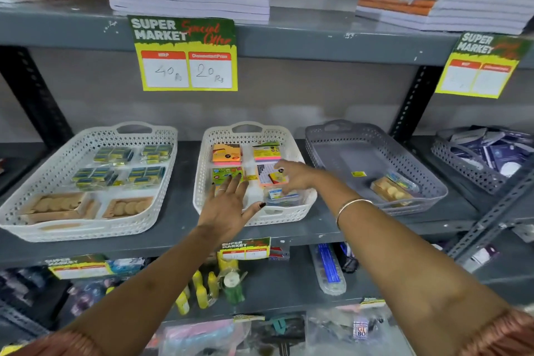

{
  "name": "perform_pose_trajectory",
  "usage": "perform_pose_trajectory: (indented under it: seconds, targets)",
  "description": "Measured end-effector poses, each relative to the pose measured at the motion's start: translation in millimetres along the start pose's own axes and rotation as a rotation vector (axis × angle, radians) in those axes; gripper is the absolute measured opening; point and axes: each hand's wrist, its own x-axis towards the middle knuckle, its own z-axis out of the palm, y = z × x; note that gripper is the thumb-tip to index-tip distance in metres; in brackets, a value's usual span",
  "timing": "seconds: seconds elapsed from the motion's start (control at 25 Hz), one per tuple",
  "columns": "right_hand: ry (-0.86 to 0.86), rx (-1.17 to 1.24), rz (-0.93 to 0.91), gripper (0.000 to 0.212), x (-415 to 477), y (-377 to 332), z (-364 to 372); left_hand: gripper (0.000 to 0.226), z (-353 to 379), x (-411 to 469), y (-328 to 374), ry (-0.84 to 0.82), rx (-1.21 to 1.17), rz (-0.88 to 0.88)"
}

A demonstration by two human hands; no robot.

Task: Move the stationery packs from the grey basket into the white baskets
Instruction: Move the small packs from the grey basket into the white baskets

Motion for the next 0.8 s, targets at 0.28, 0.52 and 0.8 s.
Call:
perform_pose_trajectory:
  seconds: [0.28,0.52,0.8]
  targets:
    - [0.430,-0.066,0.378,0.049,-40.1,106.5,-55.5,0.069,-5.3,50.3,85.0,0.022,-0.026,0.357]
    - [0.283,-0.189,0.691,0.058,-62.3,172.4,-46.4,0.078,22.1,73.9,131.2,-0.119,0.072,0.551]
    - [0.225,-0.344,0.801,0.053,-39.9,181.2,-37.2,0.079,37.4,77.3,134.8,-0.129,0.132,0.582]
